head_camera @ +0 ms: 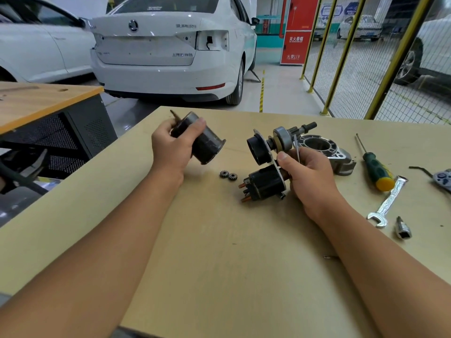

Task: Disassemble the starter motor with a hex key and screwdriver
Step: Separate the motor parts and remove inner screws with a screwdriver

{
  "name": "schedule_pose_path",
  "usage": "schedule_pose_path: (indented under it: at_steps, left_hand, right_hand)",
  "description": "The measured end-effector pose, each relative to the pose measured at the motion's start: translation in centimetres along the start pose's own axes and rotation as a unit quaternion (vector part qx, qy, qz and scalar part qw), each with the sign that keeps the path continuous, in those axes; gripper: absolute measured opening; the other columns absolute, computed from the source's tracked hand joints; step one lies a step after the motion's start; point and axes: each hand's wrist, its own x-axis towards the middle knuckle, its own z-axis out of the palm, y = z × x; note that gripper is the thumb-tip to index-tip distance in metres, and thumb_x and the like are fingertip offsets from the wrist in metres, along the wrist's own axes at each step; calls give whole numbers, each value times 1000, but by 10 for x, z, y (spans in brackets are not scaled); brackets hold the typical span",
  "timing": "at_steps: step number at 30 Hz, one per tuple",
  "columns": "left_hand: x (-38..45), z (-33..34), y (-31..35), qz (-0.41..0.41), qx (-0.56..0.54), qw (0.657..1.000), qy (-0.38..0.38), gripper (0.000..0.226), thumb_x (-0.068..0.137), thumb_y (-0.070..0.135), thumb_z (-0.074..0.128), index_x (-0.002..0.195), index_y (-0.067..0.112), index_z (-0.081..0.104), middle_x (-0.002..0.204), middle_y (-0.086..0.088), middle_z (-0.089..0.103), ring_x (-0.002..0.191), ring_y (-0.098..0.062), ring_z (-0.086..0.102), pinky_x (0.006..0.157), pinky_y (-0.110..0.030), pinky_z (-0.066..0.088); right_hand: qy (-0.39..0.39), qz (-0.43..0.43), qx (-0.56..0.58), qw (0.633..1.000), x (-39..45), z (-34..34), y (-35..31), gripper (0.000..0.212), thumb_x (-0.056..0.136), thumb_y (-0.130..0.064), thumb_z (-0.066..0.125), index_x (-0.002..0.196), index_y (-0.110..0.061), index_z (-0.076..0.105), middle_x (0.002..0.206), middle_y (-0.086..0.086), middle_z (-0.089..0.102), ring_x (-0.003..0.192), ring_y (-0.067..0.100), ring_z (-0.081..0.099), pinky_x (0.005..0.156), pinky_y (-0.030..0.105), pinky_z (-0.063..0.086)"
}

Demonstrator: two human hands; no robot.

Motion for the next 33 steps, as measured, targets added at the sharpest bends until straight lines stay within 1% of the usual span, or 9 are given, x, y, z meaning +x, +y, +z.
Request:
schedule_pose_path:
  at_steps: [4,11,15,18,21,23,28,31,33]
  left_hand:
    - [-2,-3,6,166,112,978,-60,45,79,47,83,111,21,66,109,1,71,103,-15,69,86,-32,59]
    - [-13,12,-10,156,303,933,-115,65,65,68,77,117,32,63,108,10,69,100,-14,64,86,-30,55]
    - [-12,12,-5,137,230,961,-66,51,72,62,80,108,29,65,102,14,69,95,-2,66,79,-22,55]
    - [-10,14,1,-18,36,999,-11,40,81,54,82,102,23,67,100,1,75,93,-17,75,72,-34,64]
    - [-6,11,8,-226,-113,967,-10,46,83,67,72,100,24,70,95,-1,78,86,-20,73,57,-28,55]
    - [-3,7,8,-294,-191,935,-56,48,86,72,63,92,25,72,90,-2,75,75,-18,67,53,-22,45]
    - [0,-2,7,-325,-269,899,-115,48,87,72,57,88,25,69,85,-2,71,61,-15,60,50,-19,36]
    - [3,-2,8,-298,-246,917,-98,42,88,68,59,93,27,68,94,0,70,80,-18,66,55,-22,39]
    - [4,0,8,-250,-191,949,-36,42,86,63,69,103,25,68,102,0,75,93,-21,71,67,-28,54]
  right_hand:
    - [3,-5,3,1000,0,0,1,18,93,-34,65,90,-17,73,80,0,72,77,17,70,79,45,58]
    - [7,-2,8,1000,-2,0,0,20,93,-32,65,89,-14,73,81,9,72,77,26,69,83,56,59]
    - [7,2,1,1000,-1,0,-1,18,94,-32,65,90,-17,73,84,9,72,83,29,70,84,56,59]
    - [6,4,8,1000,-1,0,-2,20,94,-32,65,91,-14,73,87,14,72,87,36,70,86,60,57]
    - [6,4,6,1000,0,0,-1,20,93,-33,65,90,-15,73,87,15,72,88,37,70,86,61,56]
    - [4,0,4,1000,0,0,0,19,93,-34,65,90,-17,73,85,11,73,86,34,71,86,61,56]
    - [-1,-2,2,1000,0,-1,1,17,95,-32,65,92,-18,74,84,7,72,84,27,70,87,56,57]
    - [3,0,3,1000,0,-1,1,17,96,-32,65,93,-18,74,85,7,72,85,27,70,87,53,58]
    - [3,-1,6,1000,1,-1,1,16,96,-31,65,92,-18,74,85,7,72,86,28,70,87,52,58]
